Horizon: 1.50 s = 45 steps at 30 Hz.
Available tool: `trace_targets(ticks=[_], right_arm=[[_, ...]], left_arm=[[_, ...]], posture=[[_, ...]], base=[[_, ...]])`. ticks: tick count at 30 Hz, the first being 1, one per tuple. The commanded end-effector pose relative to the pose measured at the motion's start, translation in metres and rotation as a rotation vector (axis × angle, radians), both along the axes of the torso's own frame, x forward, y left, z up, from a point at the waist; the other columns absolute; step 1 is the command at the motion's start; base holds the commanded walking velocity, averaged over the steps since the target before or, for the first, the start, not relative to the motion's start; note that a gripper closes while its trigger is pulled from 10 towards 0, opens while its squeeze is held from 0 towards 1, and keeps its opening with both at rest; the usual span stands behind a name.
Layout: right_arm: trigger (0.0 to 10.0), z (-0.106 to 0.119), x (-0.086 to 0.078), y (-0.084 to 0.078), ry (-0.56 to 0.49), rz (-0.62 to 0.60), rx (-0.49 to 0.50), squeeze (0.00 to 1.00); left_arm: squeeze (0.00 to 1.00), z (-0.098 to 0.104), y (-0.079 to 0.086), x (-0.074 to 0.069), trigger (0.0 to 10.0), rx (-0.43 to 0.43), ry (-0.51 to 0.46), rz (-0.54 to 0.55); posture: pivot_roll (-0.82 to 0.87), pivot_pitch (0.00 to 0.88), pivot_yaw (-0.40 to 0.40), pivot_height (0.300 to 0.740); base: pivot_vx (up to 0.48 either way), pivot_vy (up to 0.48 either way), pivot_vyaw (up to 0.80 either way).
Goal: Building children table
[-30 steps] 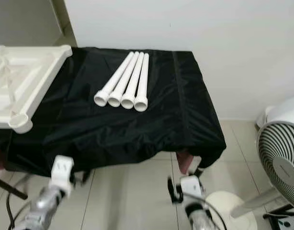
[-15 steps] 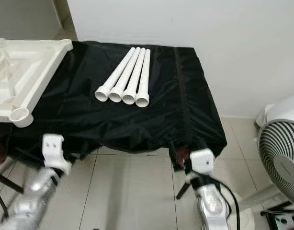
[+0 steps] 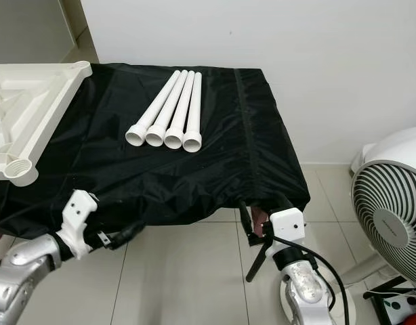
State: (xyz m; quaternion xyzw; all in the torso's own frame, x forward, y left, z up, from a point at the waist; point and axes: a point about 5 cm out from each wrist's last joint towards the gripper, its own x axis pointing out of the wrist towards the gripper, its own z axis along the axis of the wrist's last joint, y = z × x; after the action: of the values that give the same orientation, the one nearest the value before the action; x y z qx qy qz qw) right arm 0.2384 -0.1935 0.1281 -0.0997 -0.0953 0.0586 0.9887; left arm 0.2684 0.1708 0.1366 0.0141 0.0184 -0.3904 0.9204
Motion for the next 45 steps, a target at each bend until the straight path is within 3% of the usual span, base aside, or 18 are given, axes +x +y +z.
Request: trace_targets(ticks=[1,3,7,18,21,28,45], right_arm=[[10.0,0.008,0.003,-0.006,-0.016,-0.049,0.008,0.00],[10.0,0.020,0.014,-0.012,-0.027,-0.110,0.029,0.00],[10.0,0.026,0.022,-0.013,-0.037,-0.118,0.030,0.00],[10.0,0.027,0.023,-0.005,-0.060,-0.169,0.020,0.00],[10.0,0.029,0.026,-0.009,-0.058,-0.191,0.046,0.00],[10.0,0.033,0.031,-0.017,-0.072,-0.235,0.091,0.00],[10.0,0.033,0.036,-0.011,-0.076,-0.222,0.099,0.00]], left_arm=[[0.00,0.008,0.005,0.008,10.0,-0.044,-0.014,0.093],[0.00,0.022,0.006,0.027,10.0,-0.105,-0.054,0.235],[0.00,0.025,0.005,0.041,10.0,-0.113,-0.073,0.338],[0.00,0.021,-0.012,0.048,10.0,-0.153,-0.080,0.409],[0.00,0.024,-0.014,0.053,10.0,-0.157,-0.093,0.429],[0.00,0.030,-0.011,0.060,10.0,-0.163,-0.111,0.446],[0.00,0.036,-0.010,0.067,10.0,-0.154,-0.141,0.451]], posture=[[0.04,0.000,-0.004,0.740],[0.04,0.000,-0.009,0.740],[0.03,0.000,-0.011,0.740],[0.01,0.000,0.010,0.740],[0.01,0.000,0.013,0.740],[0.01,0.000,0.019,0.740],[0.02,0.000,0.025,0.740]], base=[[0.000,0.000,0.00],[0.000,0.000,0.00],[0.000,0.000,0.00],[0.000,0.000,0.00],[0.000,0.000,0.00],[0.000,0.000,0.00],[0.000,0.191,0.00]])
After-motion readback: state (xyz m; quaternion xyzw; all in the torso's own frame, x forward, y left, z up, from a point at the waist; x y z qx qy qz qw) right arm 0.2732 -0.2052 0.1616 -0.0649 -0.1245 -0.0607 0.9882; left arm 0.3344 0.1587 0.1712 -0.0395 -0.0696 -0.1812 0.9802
